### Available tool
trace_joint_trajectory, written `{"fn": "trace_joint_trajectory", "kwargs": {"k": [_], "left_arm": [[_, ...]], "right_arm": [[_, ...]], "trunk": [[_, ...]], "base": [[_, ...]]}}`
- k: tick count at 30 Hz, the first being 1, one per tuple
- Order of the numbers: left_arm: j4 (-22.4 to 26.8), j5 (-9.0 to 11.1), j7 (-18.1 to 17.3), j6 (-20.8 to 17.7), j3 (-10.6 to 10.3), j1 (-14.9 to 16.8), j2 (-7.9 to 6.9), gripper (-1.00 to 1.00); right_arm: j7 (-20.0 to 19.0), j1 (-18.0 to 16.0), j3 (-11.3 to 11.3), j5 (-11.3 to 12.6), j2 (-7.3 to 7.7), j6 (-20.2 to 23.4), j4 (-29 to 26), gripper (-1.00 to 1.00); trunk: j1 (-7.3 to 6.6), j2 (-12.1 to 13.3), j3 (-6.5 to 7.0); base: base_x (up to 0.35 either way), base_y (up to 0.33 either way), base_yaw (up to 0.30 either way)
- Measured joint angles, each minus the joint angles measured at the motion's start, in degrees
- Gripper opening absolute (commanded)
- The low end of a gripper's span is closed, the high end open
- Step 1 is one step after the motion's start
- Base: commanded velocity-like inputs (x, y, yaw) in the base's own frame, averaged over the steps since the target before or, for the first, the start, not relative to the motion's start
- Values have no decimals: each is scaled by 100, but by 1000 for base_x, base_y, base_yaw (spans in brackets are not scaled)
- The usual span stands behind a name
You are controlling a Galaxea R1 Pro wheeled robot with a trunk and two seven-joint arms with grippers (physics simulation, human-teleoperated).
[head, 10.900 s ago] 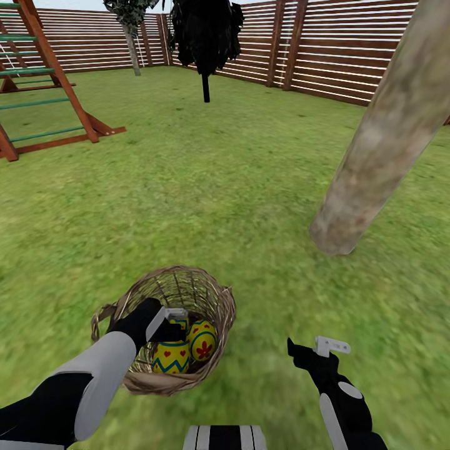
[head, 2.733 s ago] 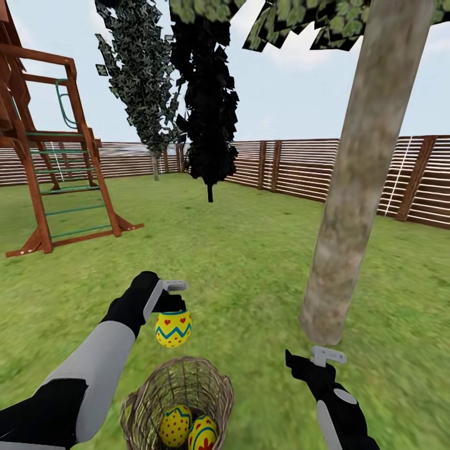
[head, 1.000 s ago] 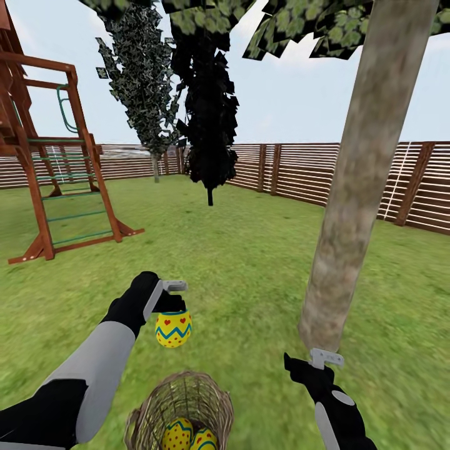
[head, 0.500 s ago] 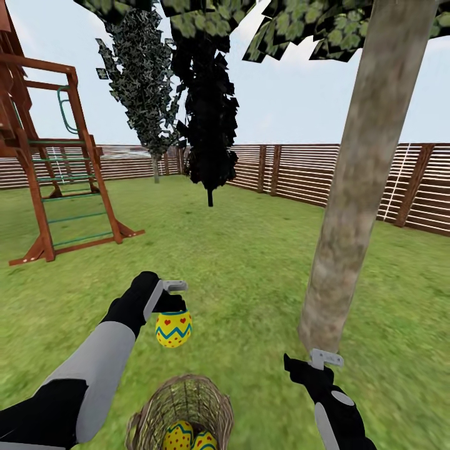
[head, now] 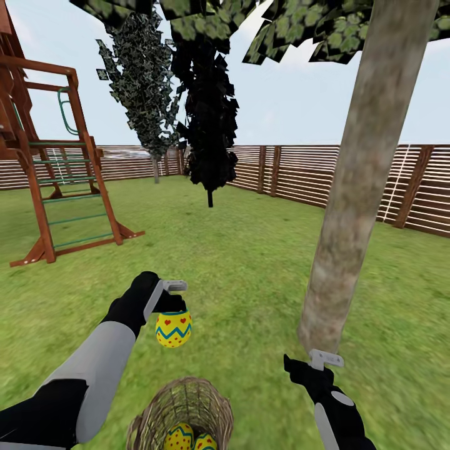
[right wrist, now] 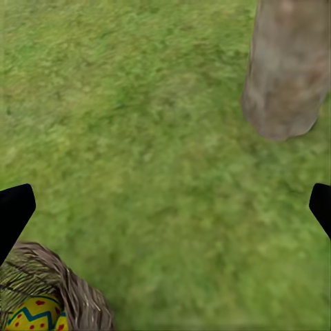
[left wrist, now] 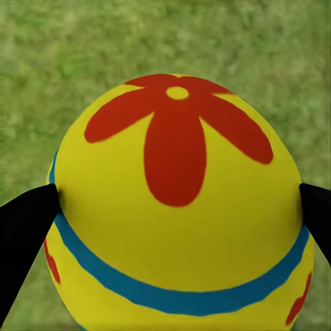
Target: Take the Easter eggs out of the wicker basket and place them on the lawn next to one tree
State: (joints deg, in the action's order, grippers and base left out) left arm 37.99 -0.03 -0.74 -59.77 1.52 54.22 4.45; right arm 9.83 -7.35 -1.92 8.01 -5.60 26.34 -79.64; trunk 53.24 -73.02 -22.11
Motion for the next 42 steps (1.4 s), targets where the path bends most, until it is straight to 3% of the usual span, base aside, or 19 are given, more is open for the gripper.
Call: {"fn": "trace_joint_trajectory", "kwargs": {"k": [42], "left_arm": [[1,0,0,0,-1,0,0,-100]], "right_arm": [[0,0,3,-6,0,0,76,100]], "trunk": [[-923,1686,755]], "base": [[0,0,0]]}}
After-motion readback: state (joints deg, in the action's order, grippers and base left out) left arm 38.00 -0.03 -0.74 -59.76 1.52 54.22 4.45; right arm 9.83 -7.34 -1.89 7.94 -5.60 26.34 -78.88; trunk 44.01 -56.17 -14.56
